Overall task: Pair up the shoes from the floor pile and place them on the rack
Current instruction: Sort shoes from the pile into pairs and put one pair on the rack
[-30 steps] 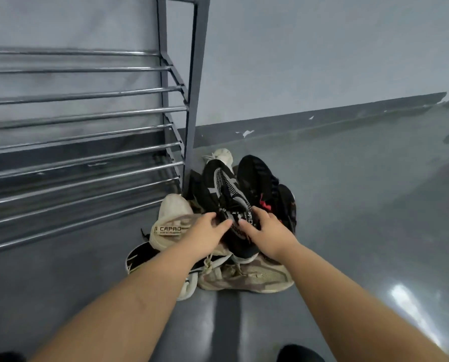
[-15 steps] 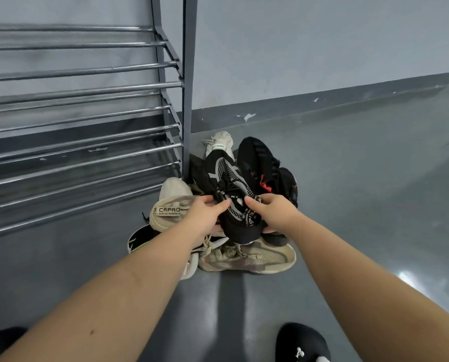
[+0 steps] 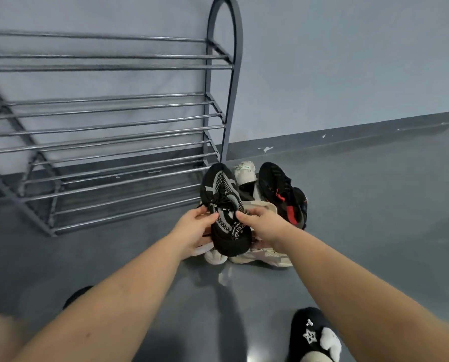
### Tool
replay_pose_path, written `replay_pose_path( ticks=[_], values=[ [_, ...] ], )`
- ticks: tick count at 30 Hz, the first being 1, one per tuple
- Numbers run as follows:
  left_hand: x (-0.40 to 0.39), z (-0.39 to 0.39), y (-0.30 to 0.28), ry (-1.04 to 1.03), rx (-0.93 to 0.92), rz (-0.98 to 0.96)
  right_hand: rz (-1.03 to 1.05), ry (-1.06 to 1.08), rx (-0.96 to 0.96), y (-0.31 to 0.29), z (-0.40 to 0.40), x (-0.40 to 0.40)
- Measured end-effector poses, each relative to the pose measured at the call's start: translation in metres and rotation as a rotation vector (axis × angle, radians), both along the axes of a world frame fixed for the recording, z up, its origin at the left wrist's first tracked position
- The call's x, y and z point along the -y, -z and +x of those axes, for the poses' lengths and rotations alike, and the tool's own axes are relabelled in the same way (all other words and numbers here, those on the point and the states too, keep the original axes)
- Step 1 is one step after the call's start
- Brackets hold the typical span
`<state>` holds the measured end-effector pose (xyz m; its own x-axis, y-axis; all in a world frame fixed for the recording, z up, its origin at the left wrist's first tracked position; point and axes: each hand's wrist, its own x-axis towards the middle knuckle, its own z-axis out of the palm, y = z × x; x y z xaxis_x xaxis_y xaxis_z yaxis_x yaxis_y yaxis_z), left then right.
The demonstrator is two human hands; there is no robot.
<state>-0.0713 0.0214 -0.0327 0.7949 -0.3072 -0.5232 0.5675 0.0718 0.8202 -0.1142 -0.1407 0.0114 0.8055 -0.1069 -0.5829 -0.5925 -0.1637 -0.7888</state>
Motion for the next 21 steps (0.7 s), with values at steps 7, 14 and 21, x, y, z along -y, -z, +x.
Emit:
replay_pose_path(
  ticks=[7,14,21],
  values=[
    [-0.061,-0.037,-0.020,-0.050,0.040,0.075,0.169,0.065,0.048,0.004,-0.033,-0.066],
    [-0.114,-0.042,-0.026,-0.055,0.028,0.174,0.243,0.066,0.028,0.021,-0.036,-0.117],
    [-0.190,0.012,-0.043,0.149,0.018,0.355,0.331,-0.014,0.002,0.042,0.009,-0.177]
  ],
)
